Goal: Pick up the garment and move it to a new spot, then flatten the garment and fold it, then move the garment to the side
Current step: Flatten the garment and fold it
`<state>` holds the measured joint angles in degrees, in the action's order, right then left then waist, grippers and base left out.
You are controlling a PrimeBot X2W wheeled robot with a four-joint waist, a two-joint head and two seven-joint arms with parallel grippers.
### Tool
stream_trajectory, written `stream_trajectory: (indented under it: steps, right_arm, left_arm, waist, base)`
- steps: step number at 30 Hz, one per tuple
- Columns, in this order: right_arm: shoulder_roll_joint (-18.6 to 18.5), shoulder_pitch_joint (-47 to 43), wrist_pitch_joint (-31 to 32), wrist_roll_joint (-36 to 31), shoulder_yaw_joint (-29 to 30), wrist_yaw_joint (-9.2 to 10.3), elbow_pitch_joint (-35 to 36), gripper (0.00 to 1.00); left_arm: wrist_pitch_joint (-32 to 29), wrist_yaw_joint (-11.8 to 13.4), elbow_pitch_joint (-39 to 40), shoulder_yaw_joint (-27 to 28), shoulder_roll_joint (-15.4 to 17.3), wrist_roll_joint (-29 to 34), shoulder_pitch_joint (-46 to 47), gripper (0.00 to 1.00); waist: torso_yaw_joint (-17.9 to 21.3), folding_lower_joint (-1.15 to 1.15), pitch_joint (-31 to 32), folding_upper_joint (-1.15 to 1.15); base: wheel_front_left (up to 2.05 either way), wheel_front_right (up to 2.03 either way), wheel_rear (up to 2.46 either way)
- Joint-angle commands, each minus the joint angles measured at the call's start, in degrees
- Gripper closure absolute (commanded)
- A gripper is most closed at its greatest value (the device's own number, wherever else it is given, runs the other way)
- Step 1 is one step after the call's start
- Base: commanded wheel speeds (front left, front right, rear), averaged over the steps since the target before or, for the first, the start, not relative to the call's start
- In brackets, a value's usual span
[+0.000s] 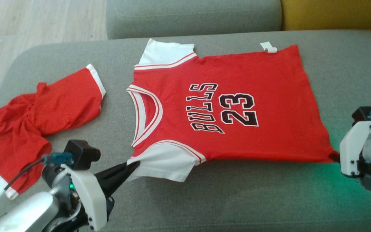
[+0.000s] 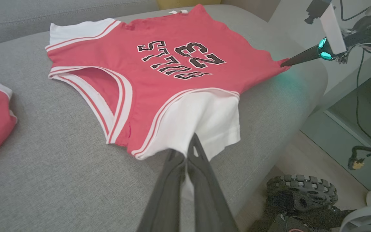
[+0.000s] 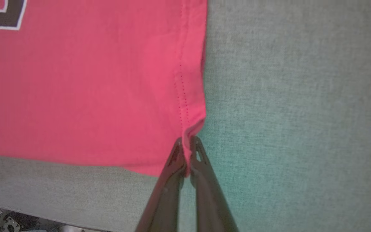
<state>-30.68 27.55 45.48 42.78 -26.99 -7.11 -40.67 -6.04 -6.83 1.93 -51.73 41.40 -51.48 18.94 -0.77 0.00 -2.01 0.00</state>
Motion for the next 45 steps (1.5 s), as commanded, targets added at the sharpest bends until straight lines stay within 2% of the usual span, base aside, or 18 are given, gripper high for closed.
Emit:
stream_trajectory:
  steps: [1,21,32,33,34,35,36,40,45]
  right_arm:
    - [-1.6,1.2,0.5,-1.0,1.1,-0.37,2.0,1.00]
    - [4.4,11.9,3.8,-14.5,11.2,-0.37,1.8,1.00]
    - [7.6,17.6,1.4,-20.5,13.6,-0.37,-1.3,1.00]
    - [7.8,18.0,0.4,-21.0,13.8,-0.37,-1.3,0.74]
    - [7.9,18.4,-1.1,-21.6,14.0,-0.37,-1.3,0.00]
    - [8.2,18.8,-2.7,-22.1,14.5,-0.37,-1.5,0.00]
    - [8.6,19.3,-4.3,-22.4,15.0,-0.37,-1.7,0.00]
    - [10.2,20.4,-11.5,-22.8,17.4,-0.37,-2.7,0.00]
    - [11.7,19.4,-22.5,-22.7,18.4,-0.37,-3.1,0.00]
  left_arm:
    - [0.0,0.3,1.5,2.8,2.6,0.5,3.7,1.00]
    - [-0.9,-0.6,-9.6,0.1,-1.7,2.9,18.0,1.00]
    - [1.8,-0.6,-17.5,-6.4,-4.3,1.0,27.8,1.00]
    - [2.3,-0.6,-18.4,-6.7,-4.5,0.9,28.4,1.00]
    - [2.9,-0.7,-19.5,-6.7,-4.8,0.9,29.1,0.78]
    - [3.7,-0.7,-20.8,-6.6,-5.1,1.0,29.6,0.13]
    - [4.5,-0.6,-22.1,-6.3,-5.5,1.1,30.1,0.00]
    - [9.2,2.0,-27.3,-3.7,-8.0,1.3,31.7,0.00]
    - [18.2,5.5,-31.9,0.3,-12.0,0.8,31.6,0.00]
  waist:
    - [0.1,0.00,-0.8,0.00]
    - [-0.8,0.00,-9.7,0.00]
    - [-1.2,0.00,-13.8,0.00]
    - [-1.2,0.00,-14.1,0.00]
    - [-1.2,0.00,-14.3,0.00]
    - [-1.2,0.00,-14.5,0.00]
    - [-1.2,0.00,-14.7,0.00]
    - [-1.1,0.00,-14.8,0.00]
    - [-1.1,0.00,-13.3,0.00]
  base:
    - [0.00,0.00,0.00]
    - [0.00,0.00,0.00]
    - [0.00,0.00,0.00]
    - [0.00,0.00,0.00]
    - [0.00,0.00,0.00]
    - [0.00,0.00,0.00]
    - [0.00,0.00,0.00]
    - [0.00,0.00,0.00]
    - [0.00,0.00,0.00]
